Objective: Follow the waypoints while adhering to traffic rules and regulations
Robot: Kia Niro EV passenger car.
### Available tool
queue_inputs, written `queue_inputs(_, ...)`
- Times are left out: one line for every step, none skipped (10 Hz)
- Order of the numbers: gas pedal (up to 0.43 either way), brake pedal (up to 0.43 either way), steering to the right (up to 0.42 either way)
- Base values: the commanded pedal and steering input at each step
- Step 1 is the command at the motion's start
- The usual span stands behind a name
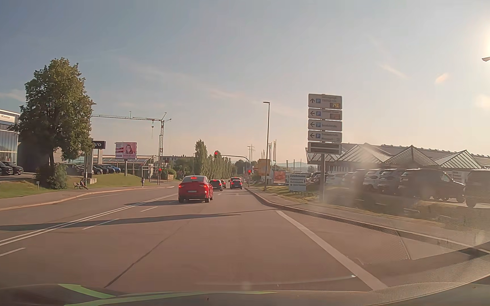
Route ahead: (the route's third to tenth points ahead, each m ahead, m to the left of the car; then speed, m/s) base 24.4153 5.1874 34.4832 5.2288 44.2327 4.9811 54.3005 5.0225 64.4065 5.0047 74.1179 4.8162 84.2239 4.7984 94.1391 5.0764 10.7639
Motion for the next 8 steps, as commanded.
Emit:
queue_inputs(0.000,0.226,-0.011)
queue_inputs(0.000,0.226,-0.011)
queue_inputs(0.000,0.220,-0.010)
queue_inputs(0.000,0.226,-0.009)
queue_inputs(0.000,0.226,-0.008)
queue_inputs(0.000,0.226,-0.008)
queue_inputs(0.000,0.226,-0.008)
queue_inputs(0.000,0.232,-0.007)
